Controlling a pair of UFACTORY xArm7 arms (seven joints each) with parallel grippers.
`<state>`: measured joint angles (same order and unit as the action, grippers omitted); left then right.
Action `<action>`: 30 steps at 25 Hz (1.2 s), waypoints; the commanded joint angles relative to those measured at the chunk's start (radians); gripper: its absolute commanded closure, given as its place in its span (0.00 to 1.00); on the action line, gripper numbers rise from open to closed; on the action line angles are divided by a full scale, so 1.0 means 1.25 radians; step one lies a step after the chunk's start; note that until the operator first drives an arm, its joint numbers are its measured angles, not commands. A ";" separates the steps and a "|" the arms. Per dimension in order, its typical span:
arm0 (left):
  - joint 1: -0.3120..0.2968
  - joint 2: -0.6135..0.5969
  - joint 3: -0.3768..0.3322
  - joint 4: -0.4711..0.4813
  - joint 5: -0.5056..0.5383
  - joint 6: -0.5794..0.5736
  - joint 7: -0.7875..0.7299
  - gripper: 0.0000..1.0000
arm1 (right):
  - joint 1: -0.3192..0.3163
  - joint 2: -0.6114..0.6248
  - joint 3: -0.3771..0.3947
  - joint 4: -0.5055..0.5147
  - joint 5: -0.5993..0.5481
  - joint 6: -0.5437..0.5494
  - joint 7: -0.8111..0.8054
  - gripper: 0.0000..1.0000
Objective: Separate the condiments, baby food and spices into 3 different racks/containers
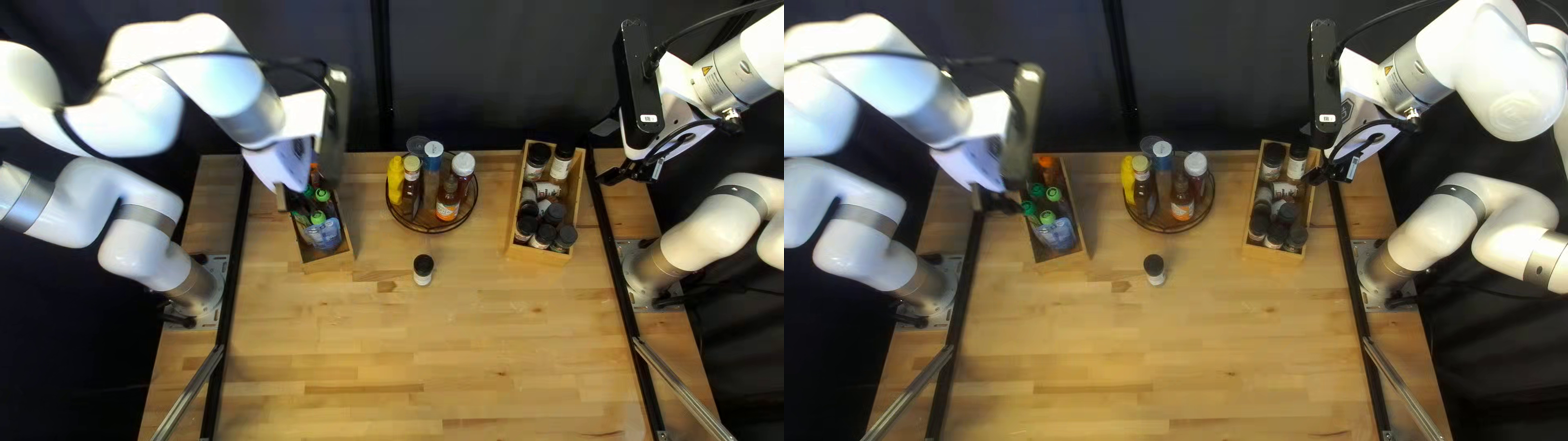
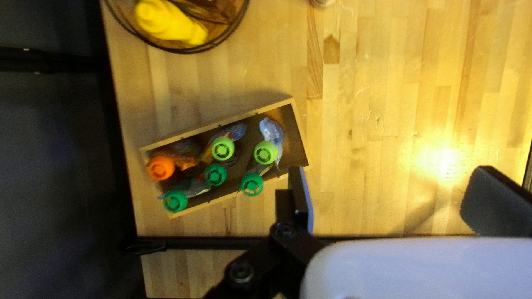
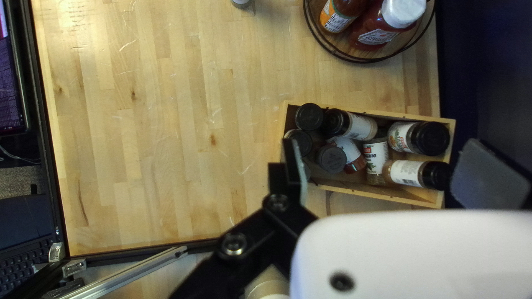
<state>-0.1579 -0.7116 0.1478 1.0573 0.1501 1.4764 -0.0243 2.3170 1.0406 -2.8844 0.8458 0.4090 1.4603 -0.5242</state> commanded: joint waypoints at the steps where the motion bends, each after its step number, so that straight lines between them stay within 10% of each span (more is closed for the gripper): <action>1: 0.022 -0.089 -0.036 -0.018 0.005 0.028 -0.046 0.00 | 0.000 0.000 0.000 0.000 0.000 0.000 0.000 0.00; 30: 0.034 -0.191 -0.039 -0.074 -0.007 0.014 -0.070 0.00 | 0.000 0.000 0.000 0.000 0.000 0.000 0.000 0.00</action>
<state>-0.1155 -0.9499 0.0992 0.9644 0.1412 1.4935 -0.1115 2.3170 1.0406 -2.8844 0.8458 0.4090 1.4603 -0.5242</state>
